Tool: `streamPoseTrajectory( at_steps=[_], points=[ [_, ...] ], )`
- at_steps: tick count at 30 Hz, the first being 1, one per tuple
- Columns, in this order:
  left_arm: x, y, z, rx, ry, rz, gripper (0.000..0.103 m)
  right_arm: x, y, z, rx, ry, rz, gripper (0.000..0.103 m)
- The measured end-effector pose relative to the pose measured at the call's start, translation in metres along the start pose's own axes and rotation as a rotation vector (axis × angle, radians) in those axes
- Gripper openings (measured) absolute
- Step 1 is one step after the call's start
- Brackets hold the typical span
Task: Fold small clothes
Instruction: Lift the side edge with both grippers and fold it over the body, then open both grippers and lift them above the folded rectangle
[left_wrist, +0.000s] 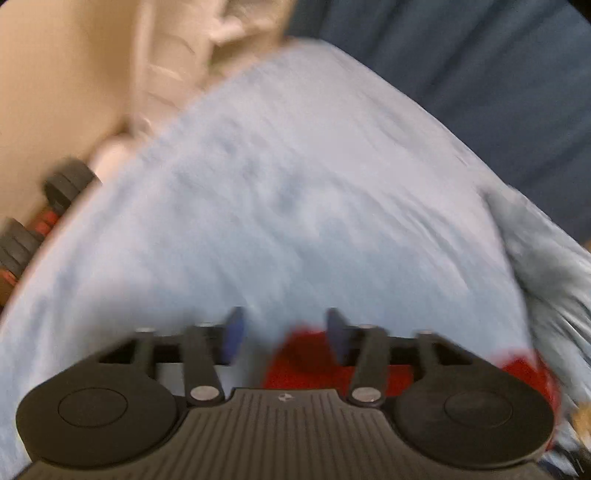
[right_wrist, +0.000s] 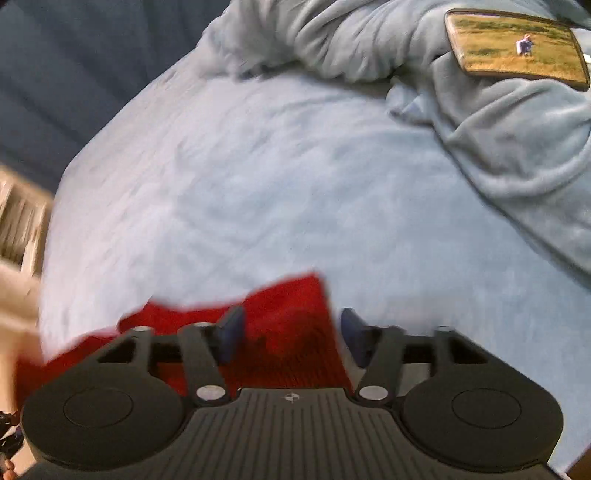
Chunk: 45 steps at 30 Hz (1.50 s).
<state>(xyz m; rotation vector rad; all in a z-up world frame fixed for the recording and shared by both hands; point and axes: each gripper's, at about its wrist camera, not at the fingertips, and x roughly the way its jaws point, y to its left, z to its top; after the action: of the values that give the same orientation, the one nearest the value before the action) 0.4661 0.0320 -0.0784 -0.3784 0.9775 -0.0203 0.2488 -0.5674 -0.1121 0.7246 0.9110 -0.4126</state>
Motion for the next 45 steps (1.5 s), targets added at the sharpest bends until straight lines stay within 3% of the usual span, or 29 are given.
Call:
streamPoseTrajectory(
  at_steps=[2,4,7,10,11,13,14,19,23,25,26,27,28,30,31,34,36,38,40,41,43,45],
  points=[
    [0.007,-0.001,0.002,0.067,-0.052,0.024,0.087,0.004,-0.011,-0.013,-0.03,-0.026,0.041,0.061],
    [0.014,-0.003,-0.009,0.144,-0.057,0.013,0.087,0.013,-0.021,-0.029,-0.087,-0.038,0.043,0.061],
    [0.029,-0.007,-0.039,0.22,0.014,-0.038,0.087,0.036,-0.024,-0.044,-0.139,-0.02,0.006,0.061],
    [0.045,-0.02,-0.067,0.297,0.101,-0.058,0.087,0.059,-0.027,-0.055,-0.082,0.033,0.037,0.06],
    [0.05,-0.026,-0.076,0.333,0.127,-0.049,0.085,0.062,-0.024,-0.06,-0.082,0.039,0.051,0.055],
    [0.051,-0.036,-0.088,0.414,0.122,-0.038,0.026,0.055,-0.012,-0.066,-0.157,-0.026,0.026,0.012],
    [0.049,-0.041,-0.089,0.44,0.111,-0.034,0.013,0.047,-0.004,-0.067,-0.2,-0.07,0.007,0.012],
    [0.005,-0.024,-0.078,0.372,0.028,-0.113,0.013,-0.011,0.006,-0.069,-0.251,-0.167,0.092,0.011],
    [0.02,-0.003,-0.087,0.352,0.095,-0.069,0.013,-0.005,-0.021,-0.076,-0.172,-0.128,0.067,0.011],
    [0.04,0.001,-0.096,0.344,0.153,-0.048,0.016,0.023,-0.038,-0.082,-0.107,-0.052,0.037,0.012],
    [0.047,0.002,-0.099,0.343,0.155,-0.034,0.023,0.039,-0.046,-0.085,-0.085,-0.031,0.016,0.013],
    [0.052,0.001,-0.1,0.35,0.144,-0.011,0.035,0.047,-0.048,-0.089,-0.081,-0.037,-0.001,0.021],
    [0.053,0.0,-0.1,0.354,0.117,0.023,0.044,0.048,-0.048,-0.091,-0.075,-0.06,-0.014,0.037],
    [0.044,0.0,-0.1,0.369,0.068,0.051,0.076,0.037,-0.046,-0.091,-0.058,-0.093,-0.012,0.042],
    [0.034,0.002,-0.101,0.382,0.039,0.057,0.082,0.028,-0.045,-0.091,-0.072,-0.098,-0.006,0.043],
    [0.001,0.005,-0.113,0.423,-0.02,0.04,0.085,-0.009,-0.035,-0.111,-0.188,-0.188,-0.036,0.045],
    [-0.019,0.006,-0.127,0.425,-0.032,-0.013,0.086,-0.03,-0.023,-0.134,-0.296,-0.231,-0.006,0.045],
    [-0.029,0.003,-0.152,0.444,-0.011,-0.06,0.087,-0.038,-0.009,-0.162,-0.424,-0.211,0.056,0.043],
    [-0.021,-0.002,-0.178,0.498,0.025,-0.037,0.087,-0.031,0.002,-0.185,-0.521,-0.179,0.047,0.041],
    [-0.015,-0.001,-0.188,0.519,0.038,-0.006,0.088,-0.02,0.004,-0.195,-0.55,-0.147,-0.006,0.041],
    [-0.003,0.008,-0.202,0.548,0.041,0.048,0.095,0.0,-0.008,-0.203,-0.542,-0.091,-0.091,0.037],
    [-0.001,0.026,-0.202,0.522,0.06,0.086,0.103,-0.001,-0.027,-0.2,-0.473,-0.077,-0.077,0.03]
  ],
)
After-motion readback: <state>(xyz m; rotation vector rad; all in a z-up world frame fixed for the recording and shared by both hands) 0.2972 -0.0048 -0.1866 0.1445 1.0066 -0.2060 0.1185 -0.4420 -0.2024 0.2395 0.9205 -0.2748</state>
